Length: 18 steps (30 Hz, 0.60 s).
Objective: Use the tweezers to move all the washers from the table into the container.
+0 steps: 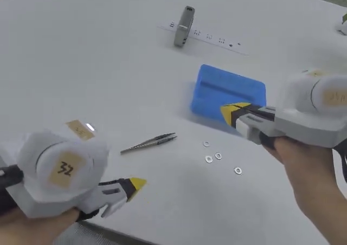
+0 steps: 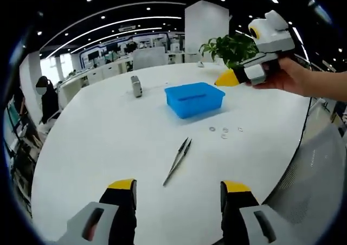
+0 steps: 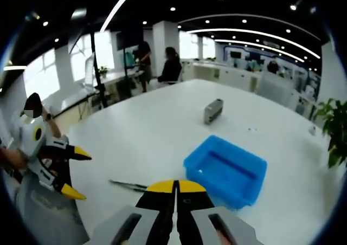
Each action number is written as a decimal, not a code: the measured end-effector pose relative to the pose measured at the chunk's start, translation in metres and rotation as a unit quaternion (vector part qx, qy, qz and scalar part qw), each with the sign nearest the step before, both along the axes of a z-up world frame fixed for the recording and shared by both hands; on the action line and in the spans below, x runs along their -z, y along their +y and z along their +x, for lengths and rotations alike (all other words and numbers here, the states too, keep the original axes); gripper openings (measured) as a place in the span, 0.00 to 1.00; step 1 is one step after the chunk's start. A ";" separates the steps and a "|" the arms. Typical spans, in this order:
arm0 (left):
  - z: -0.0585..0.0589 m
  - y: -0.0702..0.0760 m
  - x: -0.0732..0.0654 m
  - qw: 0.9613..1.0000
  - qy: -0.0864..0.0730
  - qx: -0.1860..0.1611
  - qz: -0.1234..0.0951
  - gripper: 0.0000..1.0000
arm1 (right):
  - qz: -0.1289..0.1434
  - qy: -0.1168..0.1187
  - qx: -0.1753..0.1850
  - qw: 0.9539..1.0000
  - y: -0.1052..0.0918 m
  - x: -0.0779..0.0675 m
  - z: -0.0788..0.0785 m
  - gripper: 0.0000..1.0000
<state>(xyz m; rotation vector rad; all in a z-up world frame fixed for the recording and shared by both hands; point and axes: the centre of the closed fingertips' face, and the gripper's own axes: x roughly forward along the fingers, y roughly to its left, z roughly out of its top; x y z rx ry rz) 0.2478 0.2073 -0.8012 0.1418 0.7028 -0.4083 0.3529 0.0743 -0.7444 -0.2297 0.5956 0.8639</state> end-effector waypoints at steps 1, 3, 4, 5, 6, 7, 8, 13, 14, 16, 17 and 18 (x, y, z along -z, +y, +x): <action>0.004 0.000 0.002 1.000 0.003 0.006 -0.011 0.53 | -0.001 0.000 0.001 1.000 -0.001 0.000 -0.002 0.00; 0.010 0.002 0.006 1.000 0.007 0.016 -0.013 0.41 | -0.002 0.000 0.003 1.000 -0.004 0.000 -0.007 0.00; 0.012 0.001 0.008 1.000 0.007 0.023 -0.011 0.37 | -0.003 0.001 0.004 1.000 -0.005 0.001 -0.009 0.00; 0.016 0.002 0.013 1.000 0.008 0.028 -0.009 0.33 | -0.004 0.002 0.007 1.000 -0.008 0.002 -0.011 0.00; 0.018 0.001 0.016 0.999 0.012 0.034 -0.008 0.31 | -0.004 0.005 0.011 1.000 -0.011 0.002 -0.014 0.00; 0.020 0.000 0.021 0.999 0.018 0.041 -0.006 0.29 | -0.004 0.007 0.014 1.000 -0.013 0.002 -0.016 0.00; 0.021 0.000 0.025 0.999 0.024 0.045 -0.005 0.25 | -0.003 0.008 0.017 1.000 -0.015 0.003 -0.017 0.00; 0.025 -0.001 0.045 0.997 0.043 0.065 0.009 0.16 | 0.000 0.015 0.038 0.999 -0.028 0.003 -0.025 0.00; 0.026 -0.001 0.048 0.997 0.048 0.066 0.007 0.15 | 0.001 0.016 0.041 0.999 -0.029 0.003 -0.025 0.00; 0.026 -0.003 0.052 0.996 0.054 0.068 0.002 0.13 | 0.003 0.020 0.047 0.999 -0.034 0.004 -0.028 0.00; 0.024 -0.003 0.054 0.995 0.060 0.073 0.004 0.12 | 0.004 0.022 0.051 0.998 -0.036 0.005 -0.029 0.00; 0.024 -0.003 0.055 0.995 0.060 0.075 0.006 0.10 | 0.004 0.023 0.053 0.998 -0.037 0.005 -0.029 0.00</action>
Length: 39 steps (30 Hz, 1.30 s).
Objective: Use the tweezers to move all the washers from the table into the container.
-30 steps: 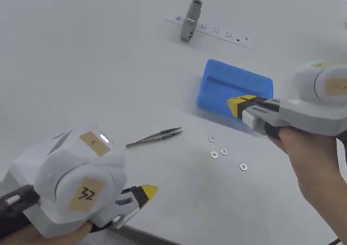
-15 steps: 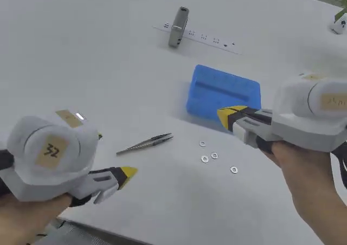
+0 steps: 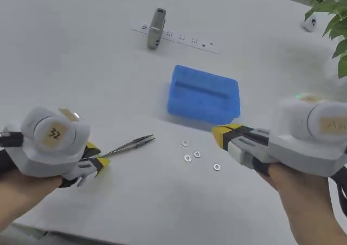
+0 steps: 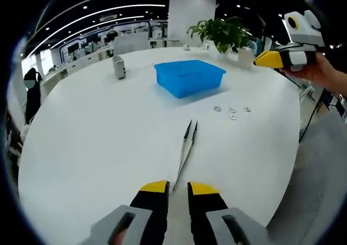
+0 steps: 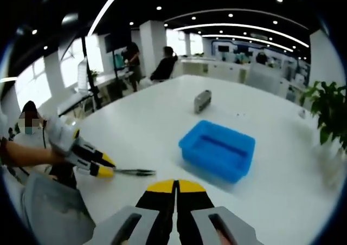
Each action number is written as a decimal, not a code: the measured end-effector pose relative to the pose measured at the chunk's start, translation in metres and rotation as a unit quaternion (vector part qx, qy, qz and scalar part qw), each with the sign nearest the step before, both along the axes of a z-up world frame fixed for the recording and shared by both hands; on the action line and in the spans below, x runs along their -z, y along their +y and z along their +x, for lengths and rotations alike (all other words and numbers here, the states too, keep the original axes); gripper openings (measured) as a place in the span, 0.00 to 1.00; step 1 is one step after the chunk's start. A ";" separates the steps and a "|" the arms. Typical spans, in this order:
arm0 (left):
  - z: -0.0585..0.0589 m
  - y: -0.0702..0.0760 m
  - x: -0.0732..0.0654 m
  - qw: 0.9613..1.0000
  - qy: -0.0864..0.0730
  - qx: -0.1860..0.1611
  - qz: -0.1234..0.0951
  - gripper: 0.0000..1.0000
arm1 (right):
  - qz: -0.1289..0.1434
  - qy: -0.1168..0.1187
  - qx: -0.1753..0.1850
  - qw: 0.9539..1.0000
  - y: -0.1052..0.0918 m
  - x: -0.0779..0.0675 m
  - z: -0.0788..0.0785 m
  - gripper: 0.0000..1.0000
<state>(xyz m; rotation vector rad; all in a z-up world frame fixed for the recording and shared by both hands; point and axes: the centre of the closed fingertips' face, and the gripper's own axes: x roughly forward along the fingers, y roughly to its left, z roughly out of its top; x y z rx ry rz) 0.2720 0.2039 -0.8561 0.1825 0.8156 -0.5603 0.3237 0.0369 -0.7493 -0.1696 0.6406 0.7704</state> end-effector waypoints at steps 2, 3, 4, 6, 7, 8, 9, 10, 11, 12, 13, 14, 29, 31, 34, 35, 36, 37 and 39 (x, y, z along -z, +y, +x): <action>0.000 0.000 0.001 1.000 -0.003 0.008 0.002 0.07 | 0.000 0.002 0.003 1.000 -0.002 0.000 -0.002 0.00; 0.000 0.000 0.001 1.000 -0.001 0.011 0.002 0.06 | 0.000 0.002 0.004 1.000 -0.002 0.000 -0.002 0.00; 0.000 0.000 0.001 1.000 0.000 0.013 0.002 0.05 | 0.001 0.002 0.005 1.000 -0.003 0.000 -0.003 0.00; -0.001 0.000 0.001 1.000 -0.001 0.023 0.006 0.03 | 0.000 0.001 0.005 1.000 -0.003 -0.001 -0.004 0.00; -0.003 0.000 0.001 0.999 -0.003 0.034 0.014 0.00 | 0.000 0.001 0.004 1.000 -0.003 -0.001 -0.004 0.00; -0.003 0.001 0.002 0.999 -0.006 0.041 0.022 0.00 | 0.000 0.000 0.003 1.000 -0.002 -0.001 -0.004 0.00; -0.004 -0.001 0.000 0.998 -0.008 0.052 0.027 0.00 | -0.001 -0.001 0.002 1.000 -0.002 -0.002 -0.005 0.00; -0.006 -0.002 -0.001 0.998 -0.007 0.057 0.025 0.00 | -0.001 -0.002 0.000 1.000 -0.001 -0.002 -0.005 0.00; -0.007 -0.004 -0.004 0.998 -0.006 0.057 0.024 0.00 | 0.000 -0.002 -0.001 1.000 0.000 -0.002 -0.006 0.00; -0.007 -0.004 -0.006 0.998 -0.008 0.058 0.024 0.00 | 0.000 -0.002 -0.003 1.000 0.001 -0.002 -0.006 0.00; -0.008 -0.006 -0.009 0.998 -0.012 0.064 0.027 0.00 | 0.001 -0.002 -0.005 1.000 0.002 -0.002 -0.007 0.00; -0.008 -0.005 -0.013 0.997 -0.019 0.071 0.036 0.00 | 0.001 -0.002 -0.008 1.000 0.004 -0.002 -0.008 0.00; -0.002 -0.028 -0.085 0.995 -0.065 0.078 -0.003 0.00 | 0.009 0.007 -0.070 0.997 0.035 0.004 -0.033 0.00; -0.002 -0.034 -0.091 0.994 -0.068 0.086 -0.008 0.00 | 0.006 0.008 -0.085 0.996 0.039 0.007 -0.038 0.00; -0.005 -0.045 -0.097 0.991 -0.071 0.108 -0.018 0.00 | 0.003 0.011 -0.111 0.994 0.044 0.012 -0.048 0.00; -0.008 -0.051 -0.098 0.989 -0.067 0.128 -0.021 0.00 | 0.001 0.011 -0.124 0.992 0.046 0.014 -0.052 0.00; -0.009 -0.053 -0.098 0.988 -0.066 0.138 -0.020 0.00 | -0.011 0.014 -0.139 0.990 0.047 0.020 -0.057 0.00; -0.013 -0.058 -0.099 0.985 -0.066 0.161 -0.017 0.00 | -0.023 0.016 -0.149 0.989 0.048 0.026 -0.061 0.00; -0.018 -0.067 -0.101 0.977 -0.073 0.200 -0.009 0.00 | -0.043 0.026 -0.177 0.983 0.051 0.038 -0.070 0.05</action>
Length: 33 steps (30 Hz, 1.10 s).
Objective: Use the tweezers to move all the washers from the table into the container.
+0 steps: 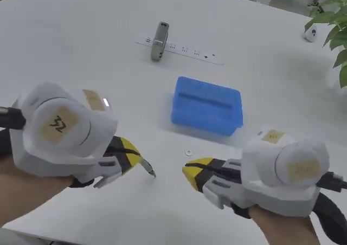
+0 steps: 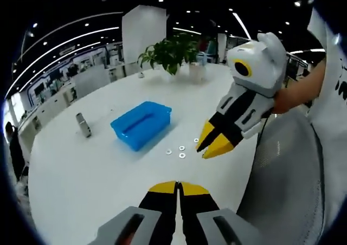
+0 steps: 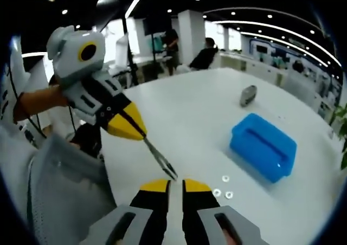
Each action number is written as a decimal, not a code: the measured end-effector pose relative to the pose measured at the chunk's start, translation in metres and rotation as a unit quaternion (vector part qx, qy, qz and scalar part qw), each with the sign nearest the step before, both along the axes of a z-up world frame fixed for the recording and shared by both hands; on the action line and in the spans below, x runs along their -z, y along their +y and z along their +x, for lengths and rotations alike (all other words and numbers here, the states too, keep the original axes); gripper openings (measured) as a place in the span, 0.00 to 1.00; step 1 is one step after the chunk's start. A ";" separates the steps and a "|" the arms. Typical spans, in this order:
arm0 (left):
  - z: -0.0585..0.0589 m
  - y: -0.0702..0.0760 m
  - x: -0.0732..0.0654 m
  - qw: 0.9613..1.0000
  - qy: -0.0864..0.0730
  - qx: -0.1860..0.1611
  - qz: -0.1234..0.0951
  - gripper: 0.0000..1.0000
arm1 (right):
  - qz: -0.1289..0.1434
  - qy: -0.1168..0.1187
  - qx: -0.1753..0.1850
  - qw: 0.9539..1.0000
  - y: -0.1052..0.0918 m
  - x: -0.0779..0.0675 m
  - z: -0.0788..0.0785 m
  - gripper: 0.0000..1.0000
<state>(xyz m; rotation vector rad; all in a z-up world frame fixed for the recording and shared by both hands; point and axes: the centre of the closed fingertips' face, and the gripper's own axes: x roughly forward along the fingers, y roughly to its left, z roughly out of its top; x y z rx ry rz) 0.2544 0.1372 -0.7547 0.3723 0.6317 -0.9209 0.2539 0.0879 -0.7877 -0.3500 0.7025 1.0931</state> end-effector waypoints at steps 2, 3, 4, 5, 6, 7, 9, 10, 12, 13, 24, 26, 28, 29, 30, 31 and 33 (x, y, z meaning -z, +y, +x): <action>-0.005 -0.007 0.000 0.999 -0.016 0.043 0.020 0.00 | 0.002 0.005 -0.022 1.000 0.007 0.005 -0.007 0.07; -0.006 -0.010 0.000 0.998 -0.023 0.059 0.028 0.00 | 0.000 0.008 -0.034 0.999 0.011 0.009 -0.011 0.10; -0.007 -0.011 0.000 0.996 -0.030 0.071 0.041 0.00 | -0.008 0.011 -0.044 0.999 0.012 0.012 -0.014 0.12; -0.010 -0.014 0.001 0.994 -0.034 0.091 0.056 0.00 | -0.021 0.001 -0.056 0.998 0.014 0.015 -0.015 0.13; -0.012 -0.016 0.002 0.992 -0.033 0.104 0.064 0.00 | -0.027 -0.013 -0.065 0.997 0.015 0.016 -0.014 0.14; -0.013 -0.019 0.001 0.990 -0.031 0.113 0.072 0.00 | -0.029 -0.018 -0.068 0.997 0.018 0.017 -0.015 0.14; -0.015 -0.026 -0.001 0.989 -0.019 0.128 0.066 0.00 | -0.029 -0.021 -0.074 0.997 0.021 0.017 -0.015 0.16; -0.017 -0.029 -0.002 0.990 -0.009 0.131 0.059 0.00 | -0.028 -0.022 -0.076 0.996 0.022 0.016 -0.014 0.17; -0.018 -0.035 -0.004 0.989 0.000 0.140 0.052 0.00 | -0.026 -0.025 -0.086 0.996 0.026 0.016 -0.013 0.17; -0.018 -0.037 -0.004 0.988 -0.005 0.143 0.055 0.00 | -0.026 -0.024 -0.091 0.995 0.027 0.017 -0.013 0.17; -0.027 -0.053 -0.003 0.981 -0.005 0.187 0.058 0.00 | -0.059 -0.031 -0.131 0.989 0.024 0.035 -0.024 0.06; -0.027 -0.054 -0.003 0.981 -0.010 0.187 0.055 0.00 | -0.063 -0.042 -0.131 0.988 0.023 0.035 -0.023 0.05; -0.026 -0.056 -0.003 0.982 -0.016 0.182 0.052 0.00 | -0.063 -0.039 -0.127 0.989 0.022 0.035 -0.023 0.04; -0.025 -0.056 -0.004 0.985 -0.022 0.167 0.047 0.00 | -0.062 -0.036 -0.120 0.990 0.022 0.035 -0.023 0.03; -0.025 -0.057 -0.004 0.986 -0.026 0.159 0.040 0.00 | -0.059 -0.032 -0.110 0.992 0.021 0.035 -0.022 0.03; -0.023 -0.057 -0.005 0.991 -0.025 0.133 0.019 0.00 | -0.058 -0.028 -0.104 0.992 0.021 0.035 -0.022 0.03; -0.018 -0.053 -0.009 0.997 -0.014 0.076 -0.027 0.03 | -0.055 -0.025 -0.090 0.994 0.019 0.034 -0.019 0.02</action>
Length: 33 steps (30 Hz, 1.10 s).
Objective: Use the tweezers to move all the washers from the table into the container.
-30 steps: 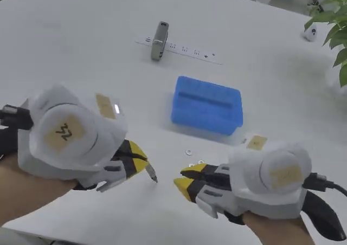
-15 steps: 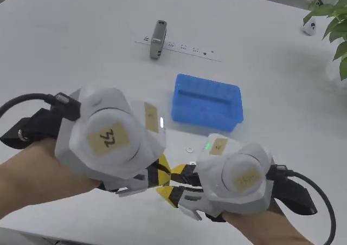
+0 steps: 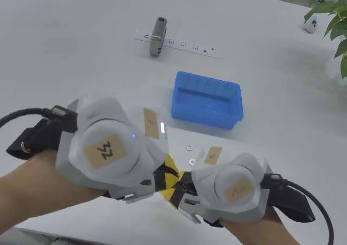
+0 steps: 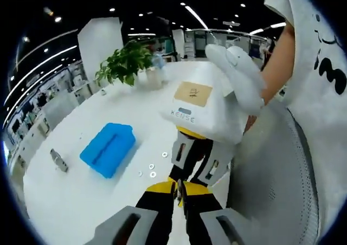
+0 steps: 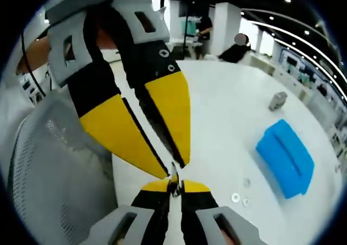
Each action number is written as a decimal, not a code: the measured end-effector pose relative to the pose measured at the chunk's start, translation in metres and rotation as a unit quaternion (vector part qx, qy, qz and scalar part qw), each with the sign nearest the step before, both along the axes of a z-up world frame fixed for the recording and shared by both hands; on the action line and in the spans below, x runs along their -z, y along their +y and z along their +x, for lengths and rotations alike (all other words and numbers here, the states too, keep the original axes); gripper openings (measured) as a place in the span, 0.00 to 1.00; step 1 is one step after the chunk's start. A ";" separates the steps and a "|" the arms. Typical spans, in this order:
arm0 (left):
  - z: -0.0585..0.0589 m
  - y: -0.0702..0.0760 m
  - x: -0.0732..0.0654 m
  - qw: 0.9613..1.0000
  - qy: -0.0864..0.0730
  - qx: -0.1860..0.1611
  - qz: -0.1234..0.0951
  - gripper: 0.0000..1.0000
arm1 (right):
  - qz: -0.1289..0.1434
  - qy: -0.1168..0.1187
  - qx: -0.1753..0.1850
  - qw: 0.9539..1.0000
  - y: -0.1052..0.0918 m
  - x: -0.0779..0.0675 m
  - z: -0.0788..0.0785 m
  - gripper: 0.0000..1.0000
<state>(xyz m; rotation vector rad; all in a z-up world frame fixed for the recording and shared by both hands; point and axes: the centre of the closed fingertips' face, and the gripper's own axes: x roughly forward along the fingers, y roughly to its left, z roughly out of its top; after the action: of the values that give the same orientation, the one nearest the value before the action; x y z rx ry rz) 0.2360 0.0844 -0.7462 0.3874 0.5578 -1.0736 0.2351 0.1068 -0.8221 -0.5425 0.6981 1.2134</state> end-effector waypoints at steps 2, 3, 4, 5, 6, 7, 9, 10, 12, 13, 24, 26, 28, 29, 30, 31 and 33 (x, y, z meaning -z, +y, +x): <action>0.005 0.008 -0.004 0.998 0.015 -0.055 -0.042 0.16 | 0.006 0.010 0.017 1.000 -0.002 0.000 0.002 0.02; 0.008 0.019 -0.006 0.993 0.024 -0.100 -0.065 0.17 | 0.009 0.010 0.028 1.000 -0.005 -0.002 0.005 0.02; 0.010 0.026 -0.007 0.989 0.023 -0.127 -0.078 0.18 | 0.013 0.009 0.035 0.999 -0.006 -0.004 0.008 0.02; 0.013 0.038 -0.010 0.980 0.018 -0.170 -0.101 0.18 | 0.019 0.010 0.049 0.999 -0.008 -0.007 0.012 0.02; 0.012 0.045 -0.012 0.974 0.019 -0.191 -0.118 0.17 | 0.024 0.012 0.056 0.998 -0.010 -0.009 0.016 0.02; 0.011 0.054 -0.015 0.965 0.022 -0.220 -0.145 0.18 | 0.029 0.012 0.066 0.997 -0.012 -0.012 0.020 0.03; 0.008 0.067 -0.016 0.948 0.029 -0.265 -0.173 0.27 | 0.041 0.012 0.092 0.995 -0.017 -0.019 0.033 0.03; 0.007 0.072 -0.014 0.945 0.031 -0.275 -0.173 0.32 | 0.049 0.009 0.107 0.993 -0.020 -0.024 0.041 0.03; 0.006 0.083 -0.010 0.943 0.007 -0.297 -0.149 0.41 | 0.057 0.007 0.124 0.991 -0.027 -0.030 0.054 0.03; 0.006 0.086 -0.008 0.942 -0.004 -0.307 -0.138 0.47 | 0.059 0.006 0.132 0.989 -0.030 -0.031 0.060 0.03; 0.010 0.097 -0.010 0.919 -0.075 -0.380 -0.076 0.89 | 0.113 0.029 0.227 0.967 -0.051 -0.041 0.115 0.04; 0.010 0.101 -0.008 0.913 -0.081 -0.394 -0.071 0.90 | 0.110 0.030 0.232 0.966 -0.051 -0.037 0.120 0.04; 0.007 0.102 -0.002 0.910 -0.076 -0.402 -0.068 0.92 | 0.108 0.031 0.235 0.966 -0.049 -0.033 0.122 0.04; 0.006 0.103 0.000 0.910 -0.076 -0.403 -0.063 0.94 | 0.108 0.032 0.235 0.965 -0.048 -0.031 0.123 0.04; 0.006 0.104 0.004 0.911 -0.075 -0.402 -0.055 0.95 | 0.106 0.033 0.236 0.965 -0.047 -0.030 0.124 0.04; 0.007 0.104 0.006 0.911 -0.074 -0.401 -0.051 0.95 | 0.104 0.034 0.235 0.966 -0.046 -0.028 0.124 0.04; 0.008 0.105 0.008 0.912 -0.070 -0.401 -0.046 0.96 | 0.096 0.036 0.232 0.967 -0.043 -0.022 0.125 0.04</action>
<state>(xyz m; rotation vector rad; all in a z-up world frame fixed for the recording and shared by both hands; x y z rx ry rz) 0.2444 0.1898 -0.7545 0.1197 0.4668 -0.2716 0.3599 0.0635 -0.8005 -0.1581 0.7104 0.8499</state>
